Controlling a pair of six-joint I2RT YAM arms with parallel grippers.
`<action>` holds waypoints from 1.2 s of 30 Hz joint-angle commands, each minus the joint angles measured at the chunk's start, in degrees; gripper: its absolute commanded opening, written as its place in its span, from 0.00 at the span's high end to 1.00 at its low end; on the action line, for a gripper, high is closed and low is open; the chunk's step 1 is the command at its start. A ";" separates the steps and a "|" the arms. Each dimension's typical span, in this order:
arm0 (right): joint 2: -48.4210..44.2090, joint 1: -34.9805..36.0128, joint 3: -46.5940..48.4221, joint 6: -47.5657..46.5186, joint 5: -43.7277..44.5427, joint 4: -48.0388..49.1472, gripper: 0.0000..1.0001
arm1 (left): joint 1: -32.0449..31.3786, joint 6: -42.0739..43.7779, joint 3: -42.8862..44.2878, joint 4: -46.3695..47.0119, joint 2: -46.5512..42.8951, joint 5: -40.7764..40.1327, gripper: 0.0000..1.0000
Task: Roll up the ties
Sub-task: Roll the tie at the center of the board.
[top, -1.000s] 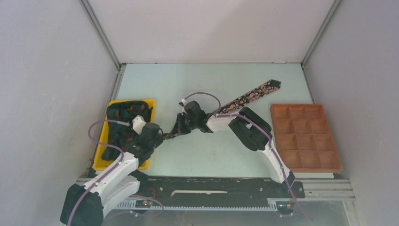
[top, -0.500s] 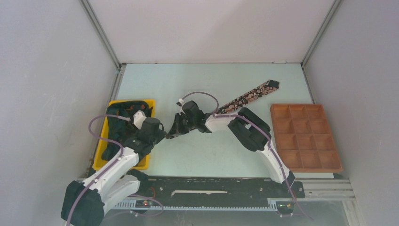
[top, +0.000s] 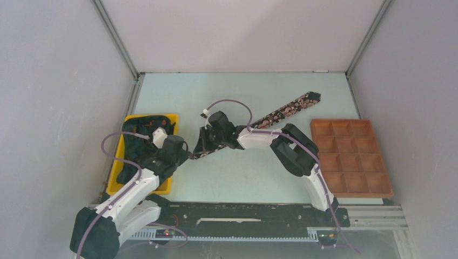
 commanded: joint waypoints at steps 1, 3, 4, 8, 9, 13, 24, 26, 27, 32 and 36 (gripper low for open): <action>-1.23 1.74 -0.41 -0.90 0.76 -0.44 1.00 | 0.17 -0.05 1.14 -0.16 -1.03 -2.11 1.00; -0.27 1.79 -0.40 -0.43 0.37 0.00 1.00 | 0.19 -0.13 0.98 -0.17 -1.22 -2.08 1.00; 0.04 1.85 -0.33 -0.36 0.42 0.10 1.00 | 0.20 -0.18 0.89 -0.23 -1.37 -2.11 1.00; 1.09 1.96 0.07 -0.43 0.60 0.21 1.00 | 0.20 -0.48 0.39 -0.18 -1.77 -2.03 1.00; 1.33 2.01 0.23 -0.51 0.67 0.09 1.00 | 0.27 -0.49 0.28 -0.20 -1.85 -2.02 1.00; 2.61 2.15 1.04 -0.57 0.78 -0.23 1.00 | 0.20 -0.49 0.25 -0.20 -1.98 -2.03 1.00; 4.98 2.28 3.72 -0.93 0.59 -1.01 1.00 | 0.19 -0.49 0.25 0.16 -1.64 -1.70 1.00; 5.21 2.19 4.45 -1.15 0.75 -1.36 1.00 | 0.20 -0.40 0.25 0.19 -1.56 -1.70 1.00; 5.35 2.20 4.76 -1.16 0.82 -1.49 1.00 | 0.20 -0.40 0.23 0.22 -1.58 -1.74 1.00; 6.13 2.09 6.28 -1.31 0.61 -2.01 1.00 | 0.19 -0.36 0.24 0.17 -1.51 -1.80 1.00; 4.86 2.13 4.60 -1.48 -0.26 -1.64 1.00 | 0.24 0.09 0.47 0.20 -1.03 -2.10 1.00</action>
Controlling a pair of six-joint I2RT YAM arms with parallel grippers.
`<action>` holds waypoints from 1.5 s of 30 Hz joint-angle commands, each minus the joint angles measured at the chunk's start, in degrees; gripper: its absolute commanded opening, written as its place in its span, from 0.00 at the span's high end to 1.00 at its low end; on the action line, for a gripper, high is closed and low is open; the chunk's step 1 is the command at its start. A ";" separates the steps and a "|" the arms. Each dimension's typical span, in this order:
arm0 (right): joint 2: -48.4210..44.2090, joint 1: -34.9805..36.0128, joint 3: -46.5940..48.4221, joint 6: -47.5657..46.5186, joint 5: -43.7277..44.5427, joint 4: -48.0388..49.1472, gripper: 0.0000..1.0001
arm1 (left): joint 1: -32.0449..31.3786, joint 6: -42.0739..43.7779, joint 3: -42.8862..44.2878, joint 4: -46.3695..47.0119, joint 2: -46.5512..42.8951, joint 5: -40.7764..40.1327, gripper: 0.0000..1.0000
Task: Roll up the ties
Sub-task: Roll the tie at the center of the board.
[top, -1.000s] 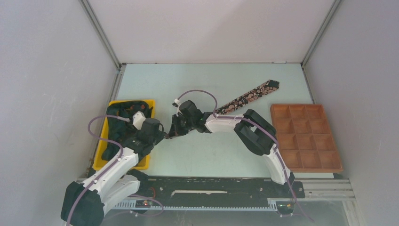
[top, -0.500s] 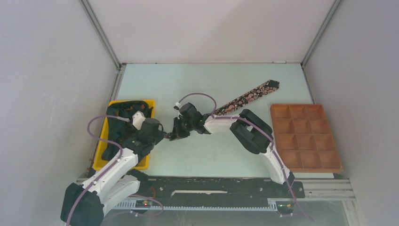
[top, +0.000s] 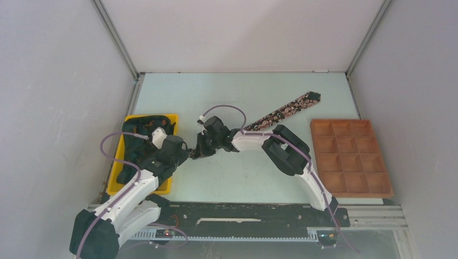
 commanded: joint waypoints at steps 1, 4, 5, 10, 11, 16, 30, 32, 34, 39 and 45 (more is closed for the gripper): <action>-1.48 -0.10 0.02 -1.33 -0.55 0.79 1.00 | 0.23 0.27 0.60 0.45 0.32 -2.19 1.00; -4.17 -0.61 -3.11 -1.47 -0.98 1.91 1.00 | 0.24 0.63 0.84 0.42 0.83 -2.66 1.00; -5.11 -0.85 -3.93 -1.42 -1.02 2.12 1.00 | 0.18 0.67 0.95 0.33 0.95 -2.77 1.00; -7.79 -1.43 -5.17 -1.47 -0.97 2.70 1.00 | 0.14 0.85 1.41 -0.17 1.21 -3.39 1.00; -7.79 -1.49 -4.98 -1.30 -1.00 2.89 1.00 | 0.18 0.95 1.42 -0.13 1.21 -3.45 1.00; -6.18 -1.52 -1.40 -0.97 -0.92 2.08 1.00 | 0.18 0.94 1.57 -0.40 1.02 -3.43 1.00; 2.34 0.51 5.90 -0.89 0.17 -1.11 1.00 | 0.22 0.35 1.42 -0.50 0.39 -3.00 1.00; 2.90 0.60 5.92 -0.88 0.19 -1.18 1.00 | 0.16 0.32 1.42 -0.53 0.39 -3.07 1.00; 3.25 0.62 5.97 -0.89 0.19 -1.22 1.00 | 0.19 0.24 1.46 -0.45 0.45 -3.10 1.00; 3.09 -0.20 6.70 -1.27 0.44 -1.66 1.00 | 0.18 0.15 1.58 -0.42 1.05 -3.01 1.00; -3.25 -1.03 3.28 -3.59 3.58 -3.07 1.00 | 0.15 0.24 1.66 -0.46 1.11 -3.16 1.00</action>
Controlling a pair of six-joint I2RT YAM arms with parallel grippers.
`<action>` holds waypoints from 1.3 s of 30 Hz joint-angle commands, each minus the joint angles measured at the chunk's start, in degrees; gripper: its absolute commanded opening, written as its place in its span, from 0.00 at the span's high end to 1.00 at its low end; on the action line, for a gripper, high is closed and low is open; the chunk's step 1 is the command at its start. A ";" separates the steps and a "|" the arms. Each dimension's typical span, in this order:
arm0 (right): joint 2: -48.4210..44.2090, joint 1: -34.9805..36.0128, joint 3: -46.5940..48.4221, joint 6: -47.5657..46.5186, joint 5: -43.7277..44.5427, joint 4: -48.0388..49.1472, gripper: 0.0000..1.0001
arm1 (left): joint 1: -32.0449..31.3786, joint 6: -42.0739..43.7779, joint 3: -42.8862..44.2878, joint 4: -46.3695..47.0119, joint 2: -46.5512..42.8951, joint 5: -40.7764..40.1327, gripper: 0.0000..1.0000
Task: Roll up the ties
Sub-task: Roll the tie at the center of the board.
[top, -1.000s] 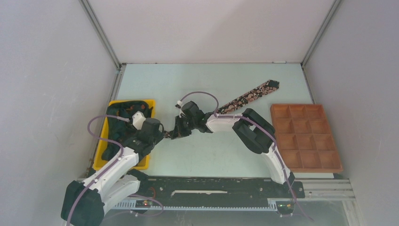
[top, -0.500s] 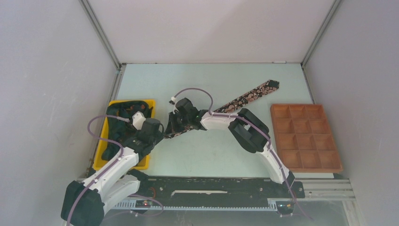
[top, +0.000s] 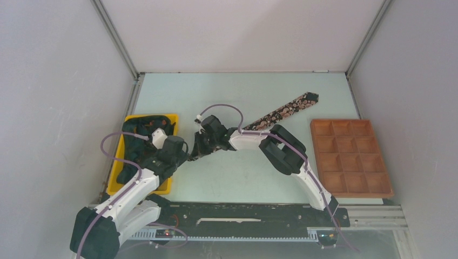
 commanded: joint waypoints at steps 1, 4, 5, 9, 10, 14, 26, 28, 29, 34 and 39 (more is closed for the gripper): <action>-6.69 -0.63 -1.75 -2.83 3.97 -1.53 1.00 | 0.19 0.19 1.80 0.68 -0.03 -1.75 1.00; -7.70 0.20 -3.27 -2.90 4.25 -1.49 1.00 | 0.16 0.19 2.16 0.41 0.08 -1.87 1.00; -7.61 0.57 -3.59 -2.91 4.21 -1.39 1.00 | 0.18 0.19 2.27 0.42 0.11 -1.90 1.00; -5.98 1.65 -3.38 -2.28 3.48 -1.23 1.00 | 0.20 0.19 2.75 0.06 0.28 -1.94 1.00; -5.47 1.81 -3.37 -2.01 3.09 -1.13 1.00 | 0.12 0.19 2.88 -0.05 0.42 -1.96 1.00; -5.05 2.36 -3.90 -1.90 2.71 -0.92 1.00 | 0.18 0.19 3.34 -0.48 0.36 -2.00 1.00; -3.11 2.86 -2.72 -1.64 1.68 -0.10 1.00 | 0.15 0.19 3.26 -0.71 0.13 -2.05 1.00; -2.30 2.75 -1.83 -1.75 1.74 -0.32 1.00 | 0.20 0.19 3.26 -0.68 0.13 -1.97 1.00; -1.87 2.66 -1.37 -1.75 1.64 -0.39 1.00 | 0.22 0.19 3.26 -0.72 0.16 -1.97 1.00; 0.05 2.29 0.75 -1.84 1.27 -0.74 1.00 | 0.15 0.19 3.33 -0.69 0.26 -1.83 1.00; -0.49 2.10 0.23 -2.08 0.46 -0.56 1.00 | 0.19 0.49 3.65 -0.66 0.55 -1.82 1.00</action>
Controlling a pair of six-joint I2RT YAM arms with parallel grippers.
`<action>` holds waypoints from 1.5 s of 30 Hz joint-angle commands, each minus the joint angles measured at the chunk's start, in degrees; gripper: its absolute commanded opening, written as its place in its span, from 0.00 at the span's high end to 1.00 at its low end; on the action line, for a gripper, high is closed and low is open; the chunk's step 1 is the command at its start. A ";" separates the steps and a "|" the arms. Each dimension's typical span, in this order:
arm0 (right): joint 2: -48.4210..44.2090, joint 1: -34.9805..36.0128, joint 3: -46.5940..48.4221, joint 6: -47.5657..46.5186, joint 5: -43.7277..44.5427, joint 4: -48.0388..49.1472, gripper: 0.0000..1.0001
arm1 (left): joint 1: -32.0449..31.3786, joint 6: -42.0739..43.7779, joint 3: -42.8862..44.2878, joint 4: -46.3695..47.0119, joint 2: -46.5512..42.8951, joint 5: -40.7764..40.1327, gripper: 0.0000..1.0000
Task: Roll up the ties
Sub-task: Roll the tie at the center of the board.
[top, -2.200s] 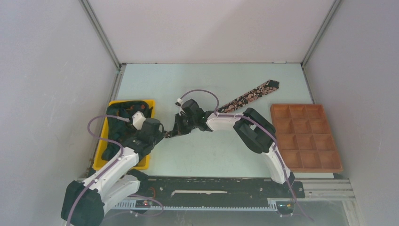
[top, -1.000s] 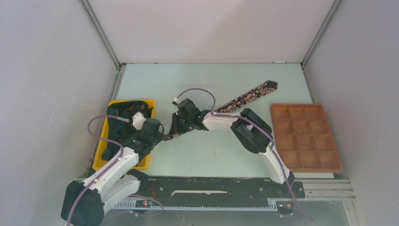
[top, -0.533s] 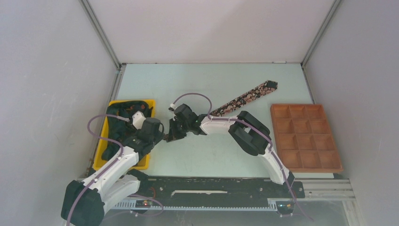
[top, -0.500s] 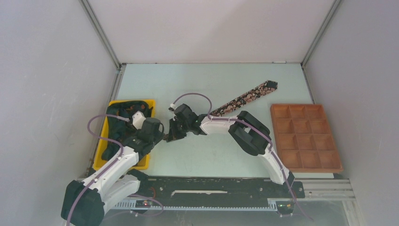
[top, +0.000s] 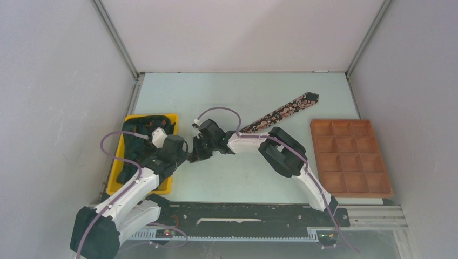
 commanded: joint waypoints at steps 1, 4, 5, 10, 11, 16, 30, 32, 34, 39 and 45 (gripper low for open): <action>-0.50 -0.28 0.59 -0.87 -0.69 0.95 1.00 | 0.14 0.58 2.69 0.38 0.24 -1.88 1.00; -3.80 -0.35 -3.34 -0.88 -0.99 2.63 1.00 | 0.19 0.80 3.04 0.36 0.48 -2.05 1.00; -4.90 -0.43 -4.44 -0.89 -1.00 3.13 1.00 | 0.18 0.79 3.13 0.36 0.59 -2.10 1.00; -9.10 -1.82 -7.38 -0.44 -1.19 4.79 1.00 | 0.20 0.90 3.49 0.25 0.88 -2.17 1.00; -9.40 -2.00 -7.42 -0.42 -1.10 4.85 1.00 | 0.20 0.90 3.56 0.20 0.89 -2.19 1.00; -8.44 -2.68 -5.51 0.08 -1.08 4.81 1.00 | 0.15 0.98 3.92 -0.26 0.88 -2.31 1.00; -0.68 -1.47 2.19 0.22 -1.08 1.80 1.00 | 0.19 0.46 4.87 -0.32 1.43 -2.13 1.00; -0.51 -1.47 2.25 0.26 -1.01 1.84 1.00 | 0.18 0.46 5.02 -0.33 1.48 -2.09 1.00; -0.26 -1.52 2.31 0.22 -0.95 1.82 1.00 | 0.18 0.46 5.07 -0.30 1.57 -2.10 1.00; 0.45 -1.46 2.80 0.35 -0.80 1.80 1.00 | 0.20 0.28 5.16 -0.24 1.93 -1.92 1.00; 2.02 -1.33 4.03 0.40 -0.82 1.43 1.00 | 0.20 0.15 5.45 -0.26 2.06 -1.66 1.00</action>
